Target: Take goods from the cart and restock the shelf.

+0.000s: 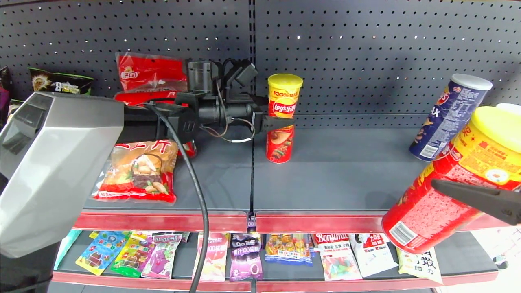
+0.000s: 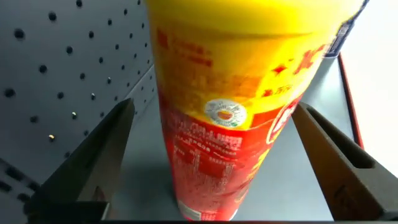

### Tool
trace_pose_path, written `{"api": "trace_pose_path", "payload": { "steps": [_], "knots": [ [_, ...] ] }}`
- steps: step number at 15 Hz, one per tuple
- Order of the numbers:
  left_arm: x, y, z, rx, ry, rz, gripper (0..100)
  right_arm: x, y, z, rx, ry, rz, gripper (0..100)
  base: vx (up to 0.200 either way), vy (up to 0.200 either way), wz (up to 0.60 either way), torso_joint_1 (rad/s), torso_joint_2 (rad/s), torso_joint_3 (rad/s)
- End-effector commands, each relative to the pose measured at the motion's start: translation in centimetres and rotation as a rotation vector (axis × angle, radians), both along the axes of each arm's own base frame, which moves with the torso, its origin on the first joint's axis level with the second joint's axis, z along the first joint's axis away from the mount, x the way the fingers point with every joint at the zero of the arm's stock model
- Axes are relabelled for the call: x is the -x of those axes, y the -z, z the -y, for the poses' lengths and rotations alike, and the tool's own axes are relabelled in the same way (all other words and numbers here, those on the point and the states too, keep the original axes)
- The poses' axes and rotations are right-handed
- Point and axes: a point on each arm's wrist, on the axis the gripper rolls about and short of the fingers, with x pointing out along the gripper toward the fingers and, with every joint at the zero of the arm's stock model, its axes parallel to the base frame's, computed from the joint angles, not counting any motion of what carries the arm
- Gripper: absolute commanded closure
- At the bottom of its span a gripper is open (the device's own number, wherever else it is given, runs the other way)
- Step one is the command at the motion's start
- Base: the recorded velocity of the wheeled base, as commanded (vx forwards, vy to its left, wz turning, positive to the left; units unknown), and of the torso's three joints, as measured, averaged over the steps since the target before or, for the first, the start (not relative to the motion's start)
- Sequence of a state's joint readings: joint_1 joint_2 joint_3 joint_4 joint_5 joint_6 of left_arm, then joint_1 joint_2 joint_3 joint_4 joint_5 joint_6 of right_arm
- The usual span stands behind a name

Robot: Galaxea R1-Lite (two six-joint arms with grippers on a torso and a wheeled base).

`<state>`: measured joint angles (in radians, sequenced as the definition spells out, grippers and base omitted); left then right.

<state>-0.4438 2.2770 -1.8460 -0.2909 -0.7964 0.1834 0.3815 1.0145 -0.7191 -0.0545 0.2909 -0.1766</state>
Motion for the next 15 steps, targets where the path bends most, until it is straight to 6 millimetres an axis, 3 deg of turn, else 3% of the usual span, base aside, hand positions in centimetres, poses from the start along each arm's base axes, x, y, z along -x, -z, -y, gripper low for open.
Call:
{"api": "trace_pose_path", "payload": {
  "steps": [1,4,5,12,15],
  "knots": [
    [0.0,-0.1,0.2,0.008,0.0,-0.013,0,-0.1,0.0,0.0,0.0,-0.001,-0.002,100,0.0,0.0,0.0,0.0,0.0,0.0],
    [-0.2,0.6,0.5,0.004,-0.004,-0.02,0,-0.1,0.0,0.0,0.001,-0.001,-0.001,100,0.0,0.0,0.0,0.0,0.0,0.0],
    [-0.2,0.7,0.7,0.002,-0.001,-0.022,100,-0.1,0.0,0.0,0.002,-0.001,-0.002,100,0.0,0.0,0.0,0.0,0.0,0.0],
    [0.0,0.7,0.8,0.001,0.0,-0.028,100,-0.1,0.1,0.0,0.002,0.002,-0.006,100,0.0,0.0,0.0,0.0,0.0,0.0],
    [2.5,-0.4,0.4,-0.01,0.015,-0.057,100,-0.4,-0.1,-0.1,0.002,0.002,-0.006,100,0.0,0.0,0.0,0.0,0.0,0.0]
  ]
}}
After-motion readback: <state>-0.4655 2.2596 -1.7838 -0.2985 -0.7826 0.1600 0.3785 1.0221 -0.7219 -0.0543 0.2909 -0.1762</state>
